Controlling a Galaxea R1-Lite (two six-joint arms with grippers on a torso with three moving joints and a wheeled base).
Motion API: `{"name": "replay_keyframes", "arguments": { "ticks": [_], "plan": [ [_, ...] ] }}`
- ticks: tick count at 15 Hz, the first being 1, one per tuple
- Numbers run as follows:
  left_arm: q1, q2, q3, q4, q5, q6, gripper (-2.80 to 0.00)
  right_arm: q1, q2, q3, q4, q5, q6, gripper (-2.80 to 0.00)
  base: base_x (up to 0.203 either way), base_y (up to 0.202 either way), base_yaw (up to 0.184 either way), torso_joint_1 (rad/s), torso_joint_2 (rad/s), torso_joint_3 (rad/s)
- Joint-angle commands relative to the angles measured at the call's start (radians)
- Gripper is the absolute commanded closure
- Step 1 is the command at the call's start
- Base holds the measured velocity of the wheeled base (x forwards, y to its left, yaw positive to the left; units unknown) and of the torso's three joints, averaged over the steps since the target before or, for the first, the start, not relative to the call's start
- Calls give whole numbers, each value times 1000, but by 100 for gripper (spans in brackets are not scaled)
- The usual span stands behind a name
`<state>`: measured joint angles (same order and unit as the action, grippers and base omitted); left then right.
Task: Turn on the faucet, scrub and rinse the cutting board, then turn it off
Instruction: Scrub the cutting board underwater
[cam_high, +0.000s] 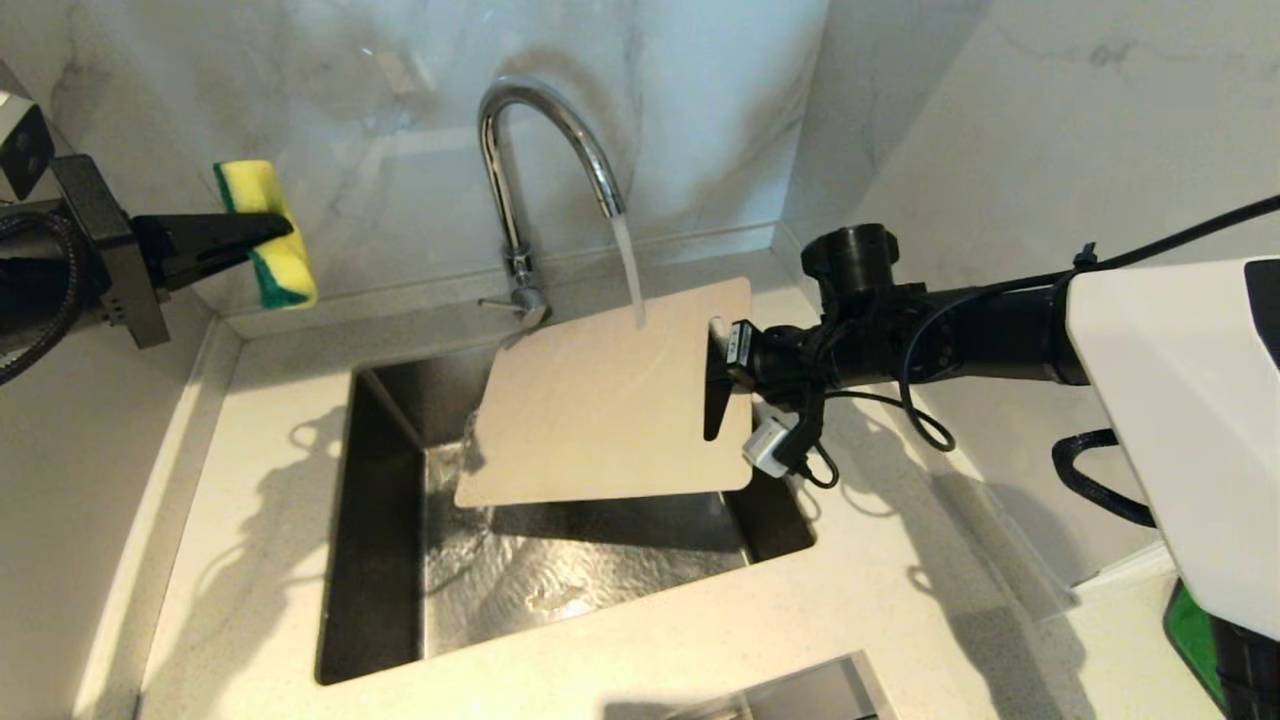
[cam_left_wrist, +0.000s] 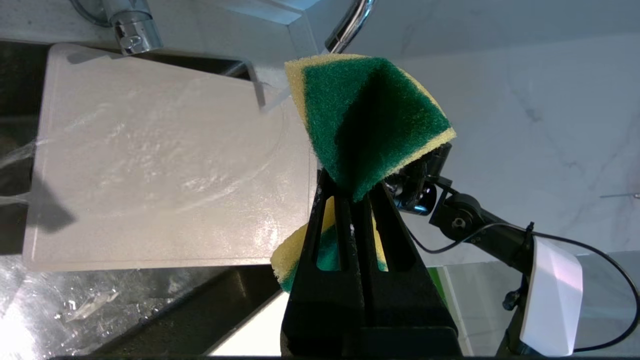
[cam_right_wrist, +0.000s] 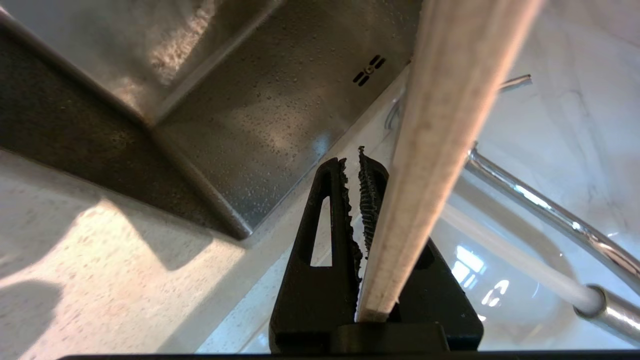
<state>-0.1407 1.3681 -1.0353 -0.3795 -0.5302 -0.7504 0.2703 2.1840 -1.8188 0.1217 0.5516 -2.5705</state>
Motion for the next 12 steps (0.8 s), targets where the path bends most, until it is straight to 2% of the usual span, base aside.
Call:
{"name": "replay_keyframes", "arguments": {
  "ticks": [1,12],
  "plan": [
    [0,3,0,-3,-4,-4,0,-2,20,-16,-5,-2,-12,0,0,0,0,0,0,0],
    [0,3,0,-3,-3,-6,0,-2,6,24,-3,-1,-15,0,0,0,0,0,0,0]
  ]
}}
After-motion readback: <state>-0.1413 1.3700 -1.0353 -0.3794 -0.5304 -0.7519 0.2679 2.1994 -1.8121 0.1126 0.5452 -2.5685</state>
